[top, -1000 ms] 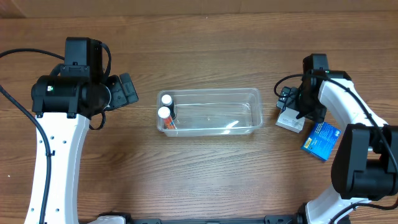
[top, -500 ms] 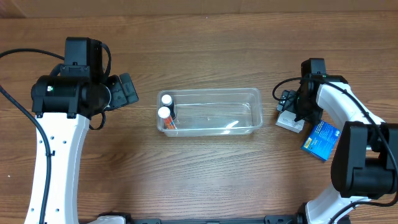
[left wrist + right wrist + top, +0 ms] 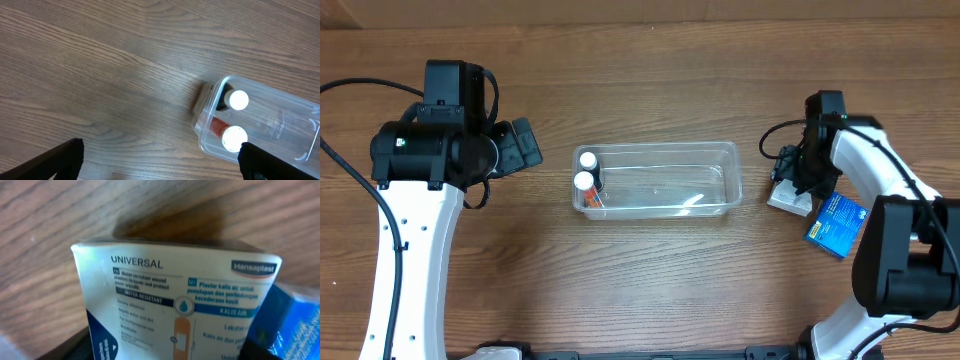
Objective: Pack container
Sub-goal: 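Grasp the white Hansaplast box with the right gripper, then lower the white box into the container's right end and release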
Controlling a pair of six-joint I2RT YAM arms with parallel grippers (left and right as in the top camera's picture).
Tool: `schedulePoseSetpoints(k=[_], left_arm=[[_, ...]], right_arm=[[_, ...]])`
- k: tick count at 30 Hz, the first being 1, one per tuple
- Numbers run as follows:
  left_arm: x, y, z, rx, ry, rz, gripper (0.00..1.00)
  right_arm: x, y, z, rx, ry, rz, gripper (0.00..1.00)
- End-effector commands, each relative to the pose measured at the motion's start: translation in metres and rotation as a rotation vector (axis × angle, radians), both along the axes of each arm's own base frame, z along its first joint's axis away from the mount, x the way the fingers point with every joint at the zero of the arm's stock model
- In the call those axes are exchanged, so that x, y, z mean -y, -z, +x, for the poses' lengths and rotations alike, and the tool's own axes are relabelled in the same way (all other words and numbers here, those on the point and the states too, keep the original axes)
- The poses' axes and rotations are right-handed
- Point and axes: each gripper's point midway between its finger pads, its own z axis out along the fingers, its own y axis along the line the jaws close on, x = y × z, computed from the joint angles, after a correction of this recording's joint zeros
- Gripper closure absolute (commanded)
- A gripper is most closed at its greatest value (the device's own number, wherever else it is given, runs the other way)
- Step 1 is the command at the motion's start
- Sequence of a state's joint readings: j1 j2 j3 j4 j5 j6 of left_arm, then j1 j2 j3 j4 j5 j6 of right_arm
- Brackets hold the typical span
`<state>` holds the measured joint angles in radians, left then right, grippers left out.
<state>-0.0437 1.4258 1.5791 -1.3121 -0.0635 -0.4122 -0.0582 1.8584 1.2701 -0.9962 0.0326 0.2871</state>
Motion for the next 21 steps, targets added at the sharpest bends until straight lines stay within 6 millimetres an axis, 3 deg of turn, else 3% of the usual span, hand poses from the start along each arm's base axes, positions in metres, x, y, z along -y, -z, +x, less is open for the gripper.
schedulePoseSetpoints(k=[1,5,8,11,14,17,21], left_arm=[[0.000,-0.002,0.003,0.007,0.006,-0.002,0.00],[0.000,-0.002,0.002,0.006,0.006,-0.001,0.00],[0.000,-0.002,0.003,0.009,0.006,-0.001,0.00],[0.000,-0.002,0.003,0.009,0.006,-0.002,0.00],[0.000,-0.002,0.003,0.009,0.006,-0.002,0.00],[0.000,-0.002,0.002,0.005,0.006,-0.002,0.00],[0.000,-0.002,0.002,0.005,0.006,-0.002,0.00]], right_arm=[[-0.004,-0.059,0.032,0.132,-0.011,0.005,0.31],[-0.033,-0.133,0.038,0.281,-0.121,0.001,0.30],[-0.072,-0.182,0.023,0.404,-0.246,0.015,0.30],[-0.114,-0.206,0.001,0.461,-0.369,0.045,0.29],[-0.144,-0.202,-0.011,0.444,-0.454,0.065,0.29],[-0.162,-0.181,-0.012,0.413,-0.465,0.081,0.29],[-0.173,-0.128,-0.010,0.343,-0.477,0.094,0.28]])
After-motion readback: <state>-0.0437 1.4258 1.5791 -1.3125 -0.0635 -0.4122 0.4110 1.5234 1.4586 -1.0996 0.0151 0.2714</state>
